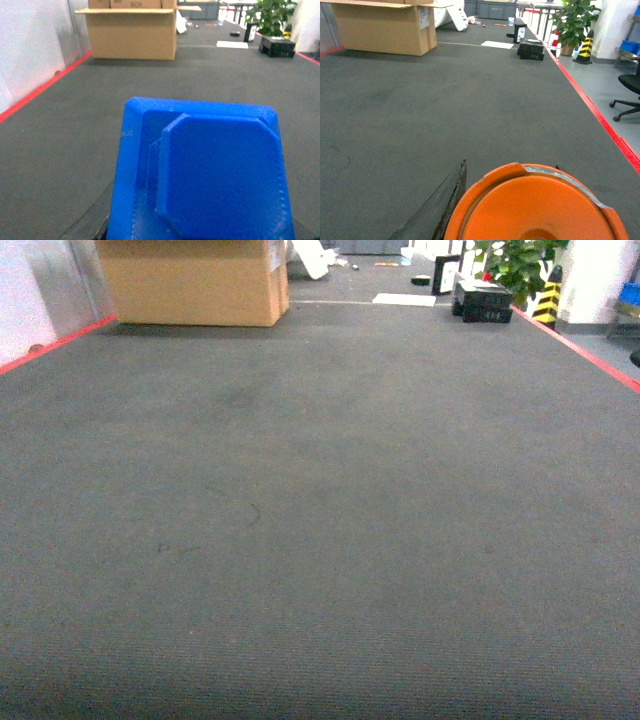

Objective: Sort blue parts and orange caps into right shelf containers

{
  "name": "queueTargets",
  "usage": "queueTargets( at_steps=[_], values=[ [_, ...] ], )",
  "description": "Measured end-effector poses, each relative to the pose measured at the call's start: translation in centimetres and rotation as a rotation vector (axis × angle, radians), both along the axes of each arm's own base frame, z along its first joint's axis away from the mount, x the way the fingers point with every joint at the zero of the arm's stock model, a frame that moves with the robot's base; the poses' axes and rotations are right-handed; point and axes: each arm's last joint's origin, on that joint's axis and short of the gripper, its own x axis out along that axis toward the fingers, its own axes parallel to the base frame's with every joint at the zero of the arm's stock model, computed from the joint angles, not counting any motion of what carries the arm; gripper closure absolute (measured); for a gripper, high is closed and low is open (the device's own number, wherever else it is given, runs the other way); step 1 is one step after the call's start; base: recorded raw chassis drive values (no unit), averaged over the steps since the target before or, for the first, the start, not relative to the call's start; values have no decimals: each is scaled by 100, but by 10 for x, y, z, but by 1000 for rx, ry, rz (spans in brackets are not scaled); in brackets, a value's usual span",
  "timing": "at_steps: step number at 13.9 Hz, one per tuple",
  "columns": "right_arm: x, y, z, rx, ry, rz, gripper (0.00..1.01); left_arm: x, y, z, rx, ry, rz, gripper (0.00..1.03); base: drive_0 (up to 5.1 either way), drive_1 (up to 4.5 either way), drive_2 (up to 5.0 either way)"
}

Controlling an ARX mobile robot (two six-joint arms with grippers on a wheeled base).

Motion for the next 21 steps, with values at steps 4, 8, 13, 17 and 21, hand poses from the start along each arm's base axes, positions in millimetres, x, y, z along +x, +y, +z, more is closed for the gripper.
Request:
queueTargets(
  at_steps=[4,8,13,17,21],
  values=[
    [-14,-21,-18,10,-15,0,56,-13,20,-14,-24,-23,0,59,0,0,0],
    [-23,-31,-30,11,-14,0,56,-21,29,-28,-22,-5,-3,59,0,0,0],
    [-31,-42,-39,18,-14,5,56,-29,40,-36,-27,-26,-10,59,0,0,0],
    [-36,-42,-44,18,-31,5,56,-34,40,-40,-26,-28,-8,59,0,0,0],
    [-49,-42,-47,19,-24,5,56,-46,40,-43,-26,-16,-9,59,0,0,0]
  ],
)
